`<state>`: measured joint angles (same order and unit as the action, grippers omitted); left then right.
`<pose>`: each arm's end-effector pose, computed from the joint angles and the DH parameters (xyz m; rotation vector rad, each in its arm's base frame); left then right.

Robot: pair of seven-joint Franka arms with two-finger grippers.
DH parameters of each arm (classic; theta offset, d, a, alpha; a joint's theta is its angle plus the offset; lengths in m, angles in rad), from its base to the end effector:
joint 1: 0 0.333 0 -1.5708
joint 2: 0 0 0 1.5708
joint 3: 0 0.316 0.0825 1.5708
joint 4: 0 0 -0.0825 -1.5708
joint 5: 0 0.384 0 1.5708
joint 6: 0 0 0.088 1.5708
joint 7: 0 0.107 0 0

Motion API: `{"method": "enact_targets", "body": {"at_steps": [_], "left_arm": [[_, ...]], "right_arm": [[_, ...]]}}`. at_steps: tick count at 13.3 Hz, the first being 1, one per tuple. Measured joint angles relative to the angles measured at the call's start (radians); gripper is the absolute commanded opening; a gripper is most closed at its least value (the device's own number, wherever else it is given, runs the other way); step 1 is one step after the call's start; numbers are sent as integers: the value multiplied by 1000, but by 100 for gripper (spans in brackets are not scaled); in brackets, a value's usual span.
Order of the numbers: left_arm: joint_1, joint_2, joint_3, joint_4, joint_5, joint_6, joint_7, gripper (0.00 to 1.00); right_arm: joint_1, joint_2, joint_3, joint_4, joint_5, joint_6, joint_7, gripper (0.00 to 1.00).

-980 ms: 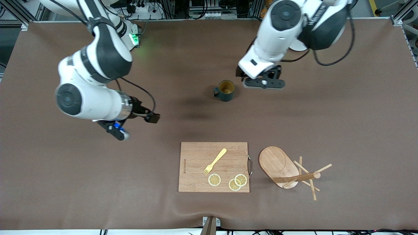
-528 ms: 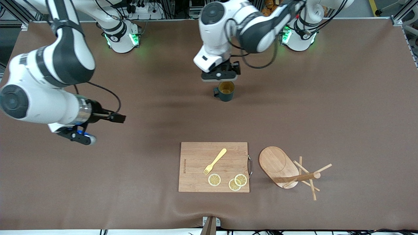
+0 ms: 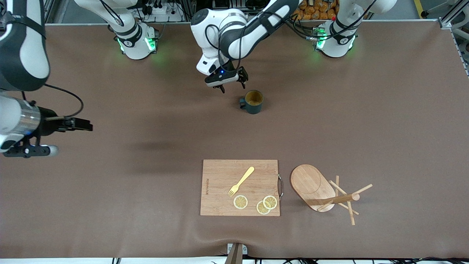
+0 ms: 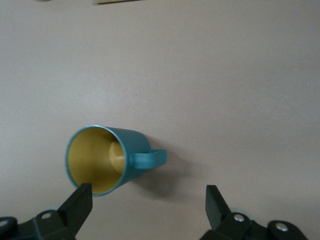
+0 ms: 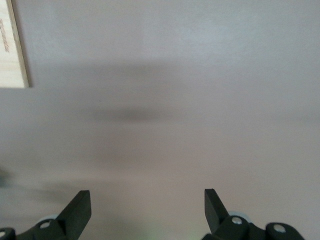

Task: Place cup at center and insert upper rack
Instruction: 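Lower the left gripper and grasp the teal mug handle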

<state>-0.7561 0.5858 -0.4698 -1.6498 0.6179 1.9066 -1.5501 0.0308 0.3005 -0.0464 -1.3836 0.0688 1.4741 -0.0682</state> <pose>0.2922 -0.5886 0.2841 -2.8315 -0.1105 -0.3500 0.6270 0.0021 0.5263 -3.0604 -0.0806 0.3183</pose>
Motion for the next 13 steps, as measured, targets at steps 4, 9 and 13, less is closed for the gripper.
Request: {"method": "enact_targets", "body": {"at_steps": [4, 9, 13], "left_arm": [[-65, 66, 0, 1, 170, 4, -273, 100], [-104, 114, 1, 1, 325, 4, -482, 100], [-139, 134, 3, -14, 436, -8, -628, 100]], "right_arm": [[-14, -48, 1, -46, -68, 3, -92, 100], [-21, -221, 2, -310, -73, 152, -101, 100], [-21, -264, 3, -346, -75, 177, -101, 100]]}}
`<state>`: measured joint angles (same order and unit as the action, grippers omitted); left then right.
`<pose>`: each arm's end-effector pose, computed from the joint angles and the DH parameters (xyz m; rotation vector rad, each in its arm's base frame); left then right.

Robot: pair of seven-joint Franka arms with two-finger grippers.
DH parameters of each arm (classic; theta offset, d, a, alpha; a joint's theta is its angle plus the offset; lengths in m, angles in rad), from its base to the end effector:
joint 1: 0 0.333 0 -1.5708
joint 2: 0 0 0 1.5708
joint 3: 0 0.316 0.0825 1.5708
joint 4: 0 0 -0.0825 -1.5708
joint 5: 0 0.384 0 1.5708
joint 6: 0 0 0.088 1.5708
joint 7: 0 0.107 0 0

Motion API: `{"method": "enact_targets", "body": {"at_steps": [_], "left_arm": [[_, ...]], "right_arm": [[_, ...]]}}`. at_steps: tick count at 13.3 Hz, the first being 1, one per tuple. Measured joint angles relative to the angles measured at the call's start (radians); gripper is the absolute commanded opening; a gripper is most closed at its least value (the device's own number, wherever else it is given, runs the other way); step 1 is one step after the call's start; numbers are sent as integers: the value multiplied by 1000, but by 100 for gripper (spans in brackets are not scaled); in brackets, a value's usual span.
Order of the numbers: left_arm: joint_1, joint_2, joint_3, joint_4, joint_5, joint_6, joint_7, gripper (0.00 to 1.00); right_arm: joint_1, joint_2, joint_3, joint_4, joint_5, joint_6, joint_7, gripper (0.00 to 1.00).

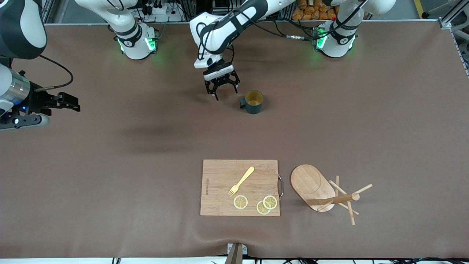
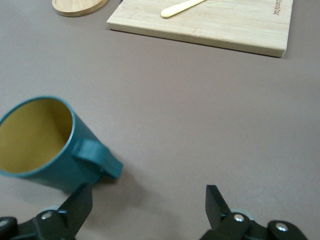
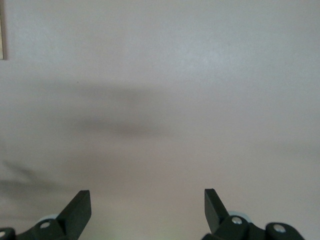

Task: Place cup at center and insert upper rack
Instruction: 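Lower the left gripper and grasp the teal mug handle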

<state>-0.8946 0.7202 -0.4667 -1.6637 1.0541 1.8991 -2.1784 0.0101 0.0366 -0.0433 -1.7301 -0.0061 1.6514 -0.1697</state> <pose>0.2285 -0.6159 0.2061 -2.7593 -0.4298 -0.9375 0.5615 -0.0189 0.5356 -3.1249 -0.2148 0.1810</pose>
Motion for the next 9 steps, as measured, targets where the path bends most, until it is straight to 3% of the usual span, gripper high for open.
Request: {"method": "enact_targets", "body": {"at_steps": [4, 9], "left_arm": [[-66, 33, 4, -66, 107, -74, -111, 100], [-78, 97, 15, -74, 242, -177, -179, 100]], "right_arm": [[0, 2, 0, 55, -8, 7, 0, 100], [-1, 14, 1, 130, -10, -43, -3, 100]]}}
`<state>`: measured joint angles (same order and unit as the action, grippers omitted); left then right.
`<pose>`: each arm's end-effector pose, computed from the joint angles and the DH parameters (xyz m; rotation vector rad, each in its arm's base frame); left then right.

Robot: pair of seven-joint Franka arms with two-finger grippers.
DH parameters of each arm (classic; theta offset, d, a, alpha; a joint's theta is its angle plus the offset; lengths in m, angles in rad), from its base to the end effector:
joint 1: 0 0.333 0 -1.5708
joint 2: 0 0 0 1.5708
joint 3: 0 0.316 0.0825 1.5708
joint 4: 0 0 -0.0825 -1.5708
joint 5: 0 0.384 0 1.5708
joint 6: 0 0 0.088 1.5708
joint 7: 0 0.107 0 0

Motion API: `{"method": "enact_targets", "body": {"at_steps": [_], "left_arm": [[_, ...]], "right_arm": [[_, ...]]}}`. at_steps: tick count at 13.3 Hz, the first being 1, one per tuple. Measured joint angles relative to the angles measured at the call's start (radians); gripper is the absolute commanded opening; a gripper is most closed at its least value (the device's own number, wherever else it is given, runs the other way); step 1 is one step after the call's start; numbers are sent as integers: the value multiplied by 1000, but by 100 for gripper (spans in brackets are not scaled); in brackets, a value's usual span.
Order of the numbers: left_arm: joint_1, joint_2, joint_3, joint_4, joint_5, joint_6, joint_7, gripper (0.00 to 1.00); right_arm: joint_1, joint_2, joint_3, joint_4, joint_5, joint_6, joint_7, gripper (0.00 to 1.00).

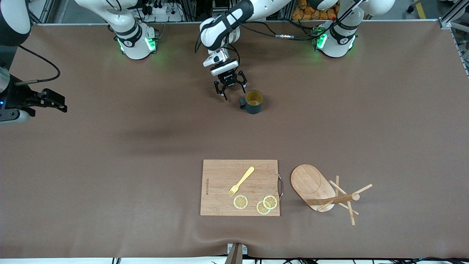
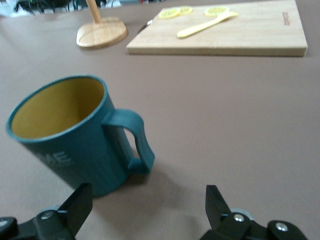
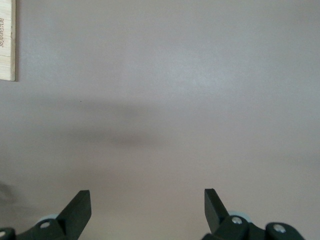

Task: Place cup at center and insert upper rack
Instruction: 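Lower the left gripper and grasp the teal mug handle, then lift the teal mug and carry it to the wooden stand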

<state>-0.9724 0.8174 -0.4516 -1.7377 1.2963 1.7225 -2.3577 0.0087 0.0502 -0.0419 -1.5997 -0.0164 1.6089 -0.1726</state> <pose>0.1931 -0.5845 0.1286 -2.5380 -0.3031 -1.2744 0.5707 -0.0201 0.5859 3.1190 0.2193 -0.0667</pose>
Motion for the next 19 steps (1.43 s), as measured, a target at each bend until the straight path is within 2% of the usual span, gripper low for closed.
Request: {"method": "enact_targets", "body": {"at_steps": [4, 8, 14, 18, 19], "left_arm": [[-3, 11, 32, 1, 101, -5, -10, 100], [-11, 73, 52, 2, 200, -7, -75, 100], [-12, 91, 79, 39, 249, -10, -82, 100], [-14, 112, 105, 48, 278, -11, -82, 100], [-14, 115, 106, 51, 280, -11, -82, 62]], "right_arm": [[-8, 1, -1, 38, -1, -12, -4, 100], [-14, 6, 2, 42, -1, 36, -19, 100], [-17, 11, 5, 47, -1, 82, -80, 100], [-18, -1, 8, 61, 0, 56, -96, 100], [-19, -4, 7, 62, 0, 43, -96, 100]]}}
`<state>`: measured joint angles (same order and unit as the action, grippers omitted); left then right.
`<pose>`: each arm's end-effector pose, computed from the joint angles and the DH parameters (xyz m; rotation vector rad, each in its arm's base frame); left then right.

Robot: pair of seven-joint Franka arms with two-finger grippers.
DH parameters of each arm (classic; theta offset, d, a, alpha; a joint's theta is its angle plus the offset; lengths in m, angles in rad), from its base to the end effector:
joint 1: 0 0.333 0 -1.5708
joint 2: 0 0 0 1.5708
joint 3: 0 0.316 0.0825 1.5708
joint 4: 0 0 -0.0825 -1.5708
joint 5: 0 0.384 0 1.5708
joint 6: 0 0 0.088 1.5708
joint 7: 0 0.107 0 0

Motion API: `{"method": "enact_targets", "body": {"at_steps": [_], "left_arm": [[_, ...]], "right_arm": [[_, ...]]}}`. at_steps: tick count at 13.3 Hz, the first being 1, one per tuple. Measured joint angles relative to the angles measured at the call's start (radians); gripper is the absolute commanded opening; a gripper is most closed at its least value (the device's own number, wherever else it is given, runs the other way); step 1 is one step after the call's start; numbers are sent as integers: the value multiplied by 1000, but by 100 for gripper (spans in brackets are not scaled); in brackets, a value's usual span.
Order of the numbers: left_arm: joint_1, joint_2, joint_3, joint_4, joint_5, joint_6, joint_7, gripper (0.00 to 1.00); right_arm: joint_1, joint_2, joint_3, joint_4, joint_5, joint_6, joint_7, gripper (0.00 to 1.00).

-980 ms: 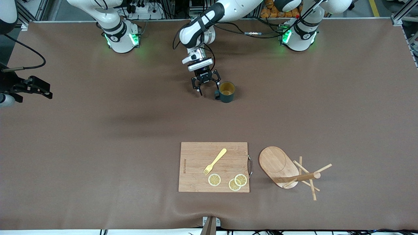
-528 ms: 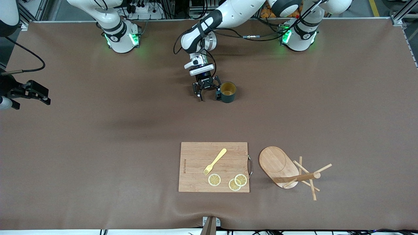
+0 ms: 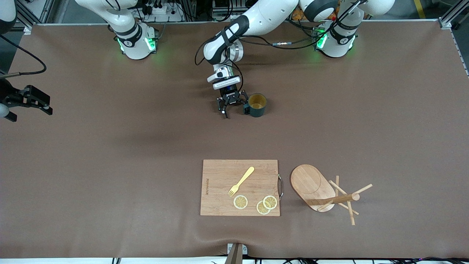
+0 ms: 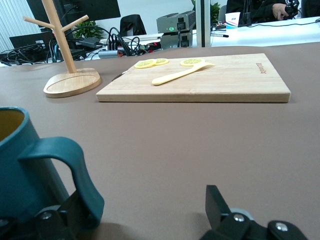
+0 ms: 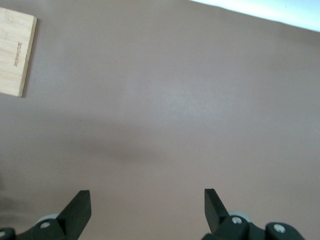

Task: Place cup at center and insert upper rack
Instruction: 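Lift the teal mug and carry it to the wooden stand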

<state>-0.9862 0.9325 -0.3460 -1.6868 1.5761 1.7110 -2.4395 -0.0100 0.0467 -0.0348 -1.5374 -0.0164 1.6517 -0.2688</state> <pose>0.2508 -0.5727 0.0770 -2.4291 -0.2018 -1.5964 0.5766 -0.0270 0.6214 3.0920 0.3491 0.0996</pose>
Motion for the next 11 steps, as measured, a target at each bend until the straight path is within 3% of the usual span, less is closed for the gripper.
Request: {"method": "enact_targets", "body": {"at_steps": [1, 2, 11], "left_arm": [[0, 1, 0, 2, 0, 0, -1, 4], [0, 2, 0, 4, 0, -1, -11, 0], [3, 2, 2, 42, -4, -4, -76, 0]], "right_arm": [[0, -1, 3, 2, 0, -6, 2, 100], [1, -1, 5, 3, 0, -10, 14, 100], [-1, -1, -3, 7, 0, -14, 42, 100]]}}
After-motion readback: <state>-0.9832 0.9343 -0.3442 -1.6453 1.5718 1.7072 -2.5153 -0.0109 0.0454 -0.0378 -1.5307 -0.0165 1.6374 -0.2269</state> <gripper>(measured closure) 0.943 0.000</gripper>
